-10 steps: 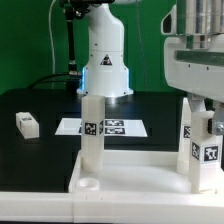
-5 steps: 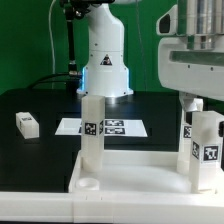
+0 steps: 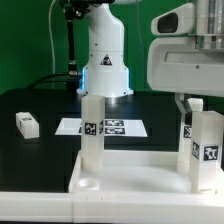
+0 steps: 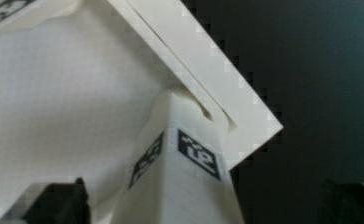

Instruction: Assemble desk

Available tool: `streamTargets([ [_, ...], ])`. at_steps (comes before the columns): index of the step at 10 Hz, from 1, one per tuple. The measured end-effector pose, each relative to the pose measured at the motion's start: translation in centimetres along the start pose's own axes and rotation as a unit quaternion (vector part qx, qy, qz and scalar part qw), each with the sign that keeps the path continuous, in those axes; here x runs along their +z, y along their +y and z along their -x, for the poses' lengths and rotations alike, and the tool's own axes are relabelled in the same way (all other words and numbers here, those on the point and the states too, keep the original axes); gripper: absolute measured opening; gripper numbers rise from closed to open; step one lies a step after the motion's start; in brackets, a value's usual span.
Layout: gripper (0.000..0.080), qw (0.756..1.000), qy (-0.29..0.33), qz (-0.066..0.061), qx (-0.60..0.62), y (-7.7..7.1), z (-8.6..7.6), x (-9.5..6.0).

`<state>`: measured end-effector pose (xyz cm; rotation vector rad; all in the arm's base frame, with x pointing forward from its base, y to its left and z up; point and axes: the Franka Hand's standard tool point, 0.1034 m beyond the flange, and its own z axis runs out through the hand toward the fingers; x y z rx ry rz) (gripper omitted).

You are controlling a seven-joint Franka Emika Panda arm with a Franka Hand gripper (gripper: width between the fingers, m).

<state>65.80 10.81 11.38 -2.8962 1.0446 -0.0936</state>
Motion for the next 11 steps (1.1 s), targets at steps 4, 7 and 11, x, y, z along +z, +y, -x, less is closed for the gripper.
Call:
streamTargets([
  [4, 0.0648, 0.978, 0.007, 0.003, -0.21, 0.33, -0.49, 0.09],
  [7, 0.0648, 0.949, 0.009, 0.007, -0.315, 0.51, -0.76, 0.04],
  [11, 0.0369, 0.944, 0.009, 0.007, -0.329, 0.62, -0.86, 0.06],
])
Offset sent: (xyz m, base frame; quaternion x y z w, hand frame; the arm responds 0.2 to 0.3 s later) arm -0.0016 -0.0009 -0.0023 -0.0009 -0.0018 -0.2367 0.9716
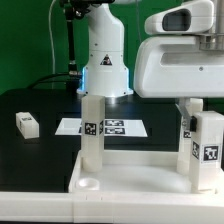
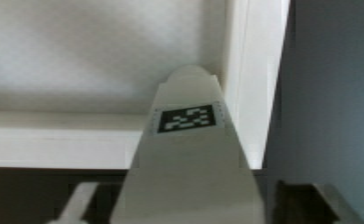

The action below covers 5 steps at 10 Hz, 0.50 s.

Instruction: Assemble desk

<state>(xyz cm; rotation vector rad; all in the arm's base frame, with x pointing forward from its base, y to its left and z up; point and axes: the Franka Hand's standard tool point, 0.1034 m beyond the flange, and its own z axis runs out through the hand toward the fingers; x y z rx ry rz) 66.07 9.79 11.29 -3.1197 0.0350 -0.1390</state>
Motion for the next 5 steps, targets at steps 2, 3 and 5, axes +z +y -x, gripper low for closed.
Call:
streamTargets([
  [2, 0.0288, 1.0, 0.0, 0.0, 0.011, 0.0, 0.0, 0.0],
  [3, 0.0288, 1.0, 0.0, 0.0, 0.011, 0.0, 0.0, 0.0],
  [5, 0.0288, 0.995, -0.002, -0.008, 0.103, 0.23, -0.12, 0.07],
])
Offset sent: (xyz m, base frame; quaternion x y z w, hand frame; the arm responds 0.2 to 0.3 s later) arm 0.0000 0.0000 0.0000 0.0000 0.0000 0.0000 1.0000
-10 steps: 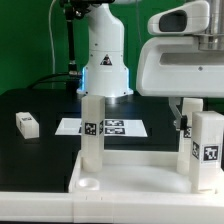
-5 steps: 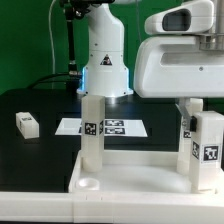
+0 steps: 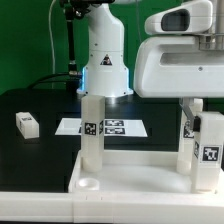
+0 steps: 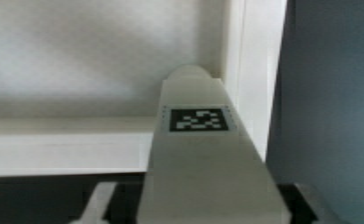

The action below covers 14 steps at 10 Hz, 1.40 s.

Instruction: Assemble desk

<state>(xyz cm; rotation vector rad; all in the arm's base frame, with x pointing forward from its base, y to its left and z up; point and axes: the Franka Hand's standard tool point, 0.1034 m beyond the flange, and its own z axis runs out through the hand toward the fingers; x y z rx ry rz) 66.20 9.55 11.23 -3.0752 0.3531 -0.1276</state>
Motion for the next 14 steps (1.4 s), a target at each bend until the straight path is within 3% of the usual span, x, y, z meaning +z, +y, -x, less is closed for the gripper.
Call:
streamTargets([
  [4, 0.0289, 0.967, -0.003, -0.001, 0.253, 0.15, -0.14, 0.08],
  [10, 0.029, 0.861, -0.007, -0.002, 0.509, 0.43, -0.15, 0.12],
  [13, 0.0291, 0.873, -0.008, -0.001, 0.488, 0.38, -0.08, 0.11],
  [14, 0.052, 0.882, -0.011, 0.001, 0.472, 0.31, 0.07, 0.05],
])
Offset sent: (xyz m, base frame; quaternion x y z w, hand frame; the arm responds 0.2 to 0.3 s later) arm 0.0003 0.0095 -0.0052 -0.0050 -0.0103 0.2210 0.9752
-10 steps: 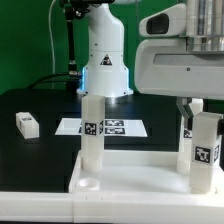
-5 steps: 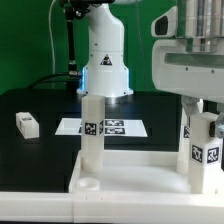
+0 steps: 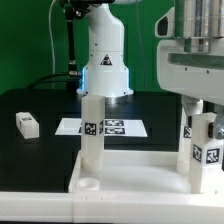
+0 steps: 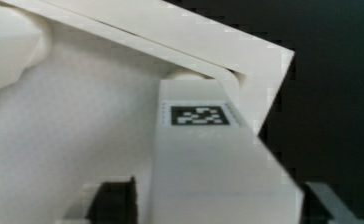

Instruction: Assemble desk

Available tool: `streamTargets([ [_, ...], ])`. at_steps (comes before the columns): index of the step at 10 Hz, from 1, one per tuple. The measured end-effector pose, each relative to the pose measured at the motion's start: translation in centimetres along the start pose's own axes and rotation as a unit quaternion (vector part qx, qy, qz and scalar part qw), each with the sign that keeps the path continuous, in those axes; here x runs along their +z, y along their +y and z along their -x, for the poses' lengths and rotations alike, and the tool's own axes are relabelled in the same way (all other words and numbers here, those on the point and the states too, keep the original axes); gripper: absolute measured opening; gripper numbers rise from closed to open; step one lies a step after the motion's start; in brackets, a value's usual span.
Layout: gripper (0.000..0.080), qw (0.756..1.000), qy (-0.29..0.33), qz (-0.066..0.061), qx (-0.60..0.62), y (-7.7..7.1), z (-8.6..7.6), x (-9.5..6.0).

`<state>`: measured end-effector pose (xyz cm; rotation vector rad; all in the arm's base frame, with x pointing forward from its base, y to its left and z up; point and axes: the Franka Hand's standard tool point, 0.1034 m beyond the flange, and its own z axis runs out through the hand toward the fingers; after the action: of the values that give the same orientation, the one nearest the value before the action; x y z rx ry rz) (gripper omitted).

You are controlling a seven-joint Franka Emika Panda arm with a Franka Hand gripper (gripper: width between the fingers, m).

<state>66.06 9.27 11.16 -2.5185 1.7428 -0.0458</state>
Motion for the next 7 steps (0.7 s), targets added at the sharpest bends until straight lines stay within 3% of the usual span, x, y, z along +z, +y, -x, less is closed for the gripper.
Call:
streamTargets([
  [1, 0.052, 0.998, 0.002, 0.001, -0.065, 0.0, 0.09, -0.01],
  [2, 0.0622, 0.993, 0.004, 0.003, -0.116, -0.01, 0.28, 0.03],
  [3, 0.0641, 0.989, 0.005, 0.004, -0.146, -0.04, 0.57, 0.1],
  [7, 0.0649, 0.926, 0.011, 0.009, -0.378, -0.3, 0.71, -0.08],
])
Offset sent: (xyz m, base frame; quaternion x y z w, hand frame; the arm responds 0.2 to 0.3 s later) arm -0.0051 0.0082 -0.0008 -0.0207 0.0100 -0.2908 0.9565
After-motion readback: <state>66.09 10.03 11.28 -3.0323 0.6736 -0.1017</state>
